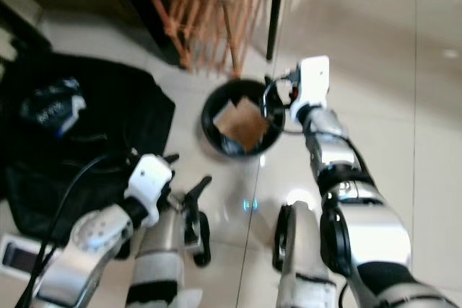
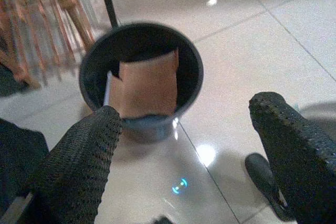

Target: Picking trash to rubbish bin

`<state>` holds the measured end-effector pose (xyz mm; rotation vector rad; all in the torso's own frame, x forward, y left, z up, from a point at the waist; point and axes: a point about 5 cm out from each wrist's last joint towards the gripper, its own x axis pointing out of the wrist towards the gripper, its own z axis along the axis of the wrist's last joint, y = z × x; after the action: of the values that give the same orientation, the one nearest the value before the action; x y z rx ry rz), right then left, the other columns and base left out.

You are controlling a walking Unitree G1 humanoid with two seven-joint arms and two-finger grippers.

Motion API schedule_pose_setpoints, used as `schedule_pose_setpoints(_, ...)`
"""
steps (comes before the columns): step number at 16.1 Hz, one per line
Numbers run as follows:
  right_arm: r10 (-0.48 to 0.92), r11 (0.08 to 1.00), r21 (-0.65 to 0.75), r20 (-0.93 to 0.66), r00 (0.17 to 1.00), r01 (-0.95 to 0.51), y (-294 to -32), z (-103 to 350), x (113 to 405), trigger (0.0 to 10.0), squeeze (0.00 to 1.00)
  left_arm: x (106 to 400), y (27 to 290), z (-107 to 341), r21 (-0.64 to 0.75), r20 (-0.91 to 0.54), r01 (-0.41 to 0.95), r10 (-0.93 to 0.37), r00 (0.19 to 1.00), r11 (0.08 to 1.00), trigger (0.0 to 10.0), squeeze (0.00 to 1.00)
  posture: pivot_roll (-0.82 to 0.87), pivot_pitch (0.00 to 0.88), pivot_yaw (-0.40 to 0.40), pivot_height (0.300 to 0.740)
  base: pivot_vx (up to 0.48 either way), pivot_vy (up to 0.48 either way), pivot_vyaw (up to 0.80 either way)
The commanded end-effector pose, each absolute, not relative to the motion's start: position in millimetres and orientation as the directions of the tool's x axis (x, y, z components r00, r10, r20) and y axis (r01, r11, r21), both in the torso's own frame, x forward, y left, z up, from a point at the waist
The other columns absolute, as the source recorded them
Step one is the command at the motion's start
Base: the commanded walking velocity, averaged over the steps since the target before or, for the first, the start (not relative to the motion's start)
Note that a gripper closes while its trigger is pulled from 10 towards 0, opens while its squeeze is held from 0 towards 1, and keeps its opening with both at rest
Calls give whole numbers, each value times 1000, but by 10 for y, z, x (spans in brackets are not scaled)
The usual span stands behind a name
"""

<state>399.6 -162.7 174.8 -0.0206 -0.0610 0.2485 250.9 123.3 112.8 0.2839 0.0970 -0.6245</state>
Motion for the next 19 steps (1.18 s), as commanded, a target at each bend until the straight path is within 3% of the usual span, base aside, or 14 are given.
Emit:
schedule_pose_setpoints(1, 261, 965, -48, 42, 964, -259, -1645, 1668, 3957, 10000, 0, 2470, 1212, 1025, 226, -204, 605, -570, 796, 764, 10000, 0, 146, 284, 66, 719, 0, 0, 0)
schedule_pose_setpoints(4, 280, 958, -82, 44, 959, -276, -1678, 1631, 3916, 10000, 0, 2550, 1164, 1023, 228, -181, 601, -573, 799, 766, 10000, 0, 130, 244, 57, 740, 0, 0, 0)
schedule_pose_setpoints(11, 218, 971, -116, 92, 972, -207, -1735, 1491, 3673, 10000, 0, 2716, 1068, 973, 231, -131, 575, -560, 818, 785, 10000, 0, 53, 160, 49, 740, 0, 0, 0)
schedule_pose_setpoints(15, 164, 978, -151, 132, 978, -144, -1764, 1481, 3348, 10000, 0, 2780, 1008, 974, 229, -74, 528, -526, 847, 818, 10000, 0, -8, 119, 49, 740, 0, 0, 0)
schedule_pose_setpoints(19, 19, 998, -66, 104, 994, -12, -1783, 1340, 2944, 10000, 0, 2863, 1041, 1019, 239, -15, 449, -460, 888, 861, 10000, 0, -23, 98, 44, 740, 0, 0, 0)
